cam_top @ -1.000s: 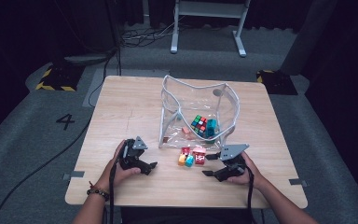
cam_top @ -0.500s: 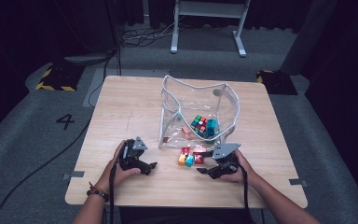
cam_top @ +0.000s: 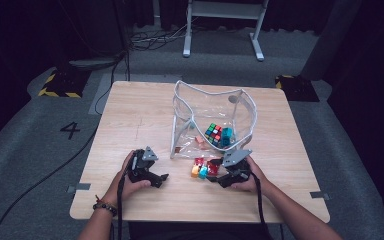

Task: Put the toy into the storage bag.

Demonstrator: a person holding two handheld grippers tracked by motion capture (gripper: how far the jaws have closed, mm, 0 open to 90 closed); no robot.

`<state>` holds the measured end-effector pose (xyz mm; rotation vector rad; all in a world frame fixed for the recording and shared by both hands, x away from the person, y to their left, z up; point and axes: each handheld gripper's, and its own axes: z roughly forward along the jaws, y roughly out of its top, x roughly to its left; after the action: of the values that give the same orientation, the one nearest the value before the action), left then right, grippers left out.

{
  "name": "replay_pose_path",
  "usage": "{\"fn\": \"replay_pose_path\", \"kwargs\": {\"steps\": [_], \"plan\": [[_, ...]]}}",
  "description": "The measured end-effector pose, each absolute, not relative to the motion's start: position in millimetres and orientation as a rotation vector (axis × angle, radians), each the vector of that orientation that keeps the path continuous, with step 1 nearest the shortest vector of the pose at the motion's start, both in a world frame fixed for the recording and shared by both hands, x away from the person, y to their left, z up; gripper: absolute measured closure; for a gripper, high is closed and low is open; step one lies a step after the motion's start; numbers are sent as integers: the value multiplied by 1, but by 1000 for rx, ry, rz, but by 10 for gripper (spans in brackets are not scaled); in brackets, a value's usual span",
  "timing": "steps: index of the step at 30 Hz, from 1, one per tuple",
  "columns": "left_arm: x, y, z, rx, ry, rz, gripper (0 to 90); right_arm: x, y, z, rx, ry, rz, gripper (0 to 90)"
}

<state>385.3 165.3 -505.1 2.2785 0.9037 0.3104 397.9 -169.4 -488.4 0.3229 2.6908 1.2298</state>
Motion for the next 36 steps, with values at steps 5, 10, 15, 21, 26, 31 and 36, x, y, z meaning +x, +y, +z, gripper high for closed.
{"fn": "replay_pose_path", "kwargs": {"steps": [5, 10, 15, 21, 26, 31, 36], "plan": [[385, 165, -505, 2278, 904, 310, 3, 396, -169, -492, 332, 2711, 1215, 419], [384, 165, -505, 2279, 912, 294, 3, 391, -174, -491, 299, 2716, 1208, 495], [384, 165, -505, 2281, 912, 295, 4, 380, -182, -495, 281, 2779, 1132, 478], [385, 165, -505, 2277, 909, 304, 1, 377, -184, -496, 331, 2750, 1128, 547], [385, 165, -505, 2275, 910, 304, 1, 376, -184, -499, 361, 2731, 1175, 595], [385, 165, -505, 2275, 910, 304, 0, 375, -199, -492, 297, 2714, 1211, 595], [385, 165, -505, 2275, 910, 304, 1, 377, -223, -479, 321, 2681, 1224, 595]]}}
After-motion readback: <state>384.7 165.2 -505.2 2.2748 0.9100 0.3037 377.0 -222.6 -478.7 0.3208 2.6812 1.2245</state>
